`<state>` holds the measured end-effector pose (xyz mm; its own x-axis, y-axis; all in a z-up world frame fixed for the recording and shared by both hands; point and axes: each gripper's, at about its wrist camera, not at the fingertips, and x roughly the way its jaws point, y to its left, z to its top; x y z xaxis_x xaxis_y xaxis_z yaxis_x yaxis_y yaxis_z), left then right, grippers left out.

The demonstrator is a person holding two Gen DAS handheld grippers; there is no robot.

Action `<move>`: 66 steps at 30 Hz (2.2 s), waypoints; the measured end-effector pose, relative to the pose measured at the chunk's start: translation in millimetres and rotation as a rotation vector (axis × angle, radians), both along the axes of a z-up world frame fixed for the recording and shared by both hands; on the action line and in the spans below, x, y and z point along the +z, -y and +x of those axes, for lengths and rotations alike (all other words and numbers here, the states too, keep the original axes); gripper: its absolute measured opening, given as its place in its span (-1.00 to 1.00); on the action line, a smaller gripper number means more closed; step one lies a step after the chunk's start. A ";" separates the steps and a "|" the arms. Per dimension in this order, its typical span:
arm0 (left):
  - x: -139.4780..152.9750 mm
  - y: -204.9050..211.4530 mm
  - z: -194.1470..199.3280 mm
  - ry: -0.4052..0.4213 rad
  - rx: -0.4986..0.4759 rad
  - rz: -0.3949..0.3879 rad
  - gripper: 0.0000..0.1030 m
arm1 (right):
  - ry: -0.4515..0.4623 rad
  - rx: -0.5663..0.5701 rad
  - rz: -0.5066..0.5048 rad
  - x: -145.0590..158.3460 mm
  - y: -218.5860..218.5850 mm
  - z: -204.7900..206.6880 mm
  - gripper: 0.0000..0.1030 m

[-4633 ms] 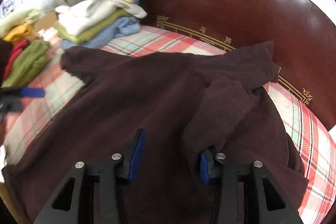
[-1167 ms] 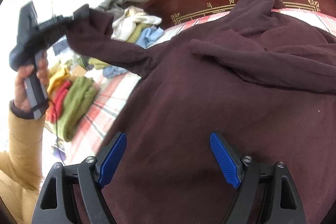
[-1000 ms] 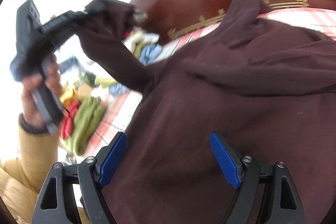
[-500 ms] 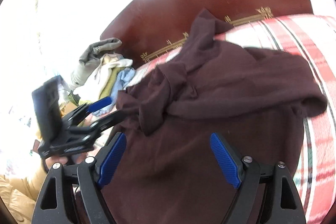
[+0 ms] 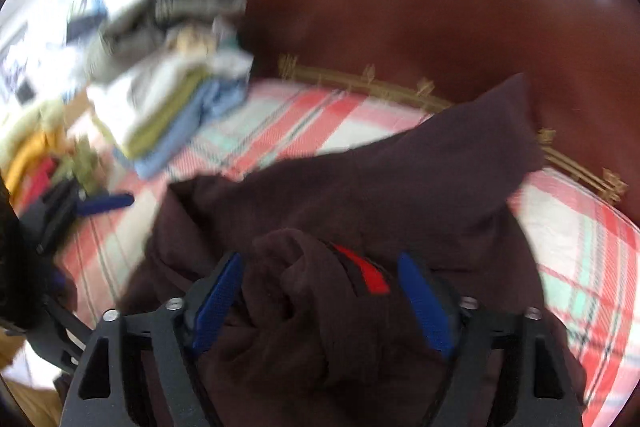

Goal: Fold clothes

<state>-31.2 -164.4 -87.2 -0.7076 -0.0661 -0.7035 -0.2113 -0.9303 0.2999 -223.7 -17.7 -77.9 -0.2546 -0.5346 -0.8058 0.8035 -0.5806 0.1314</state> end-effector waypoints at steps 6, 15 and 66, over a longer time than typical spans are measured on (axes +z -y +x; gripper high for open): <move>-9.1 22.9 -28.0 0.055 0.118 0.062 0.81 | -0.013 -0.011 -0.130 26.7 -43.0 0.3 -0.80; -16.2 61.6 -33.2 0.086 0.272 0.177 0.80 | 0.011 -0.187 -0.407 40.7 -183.5 9.1 -0.41; 22.5 53.8 -32.4 0.063 0.061 0.242 0.22 | -0.148 -0.221 -0.118 17.3 -177.4 -4.0 0.39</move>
<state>-63.7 -218.2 -64.8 -0.6615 0.0684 -0.7469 -0.1644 -0.9848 0.0554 -227.8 159.7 -60.6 -0.4853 -0.5413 -0.6866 0.6749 -0.7312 0.0994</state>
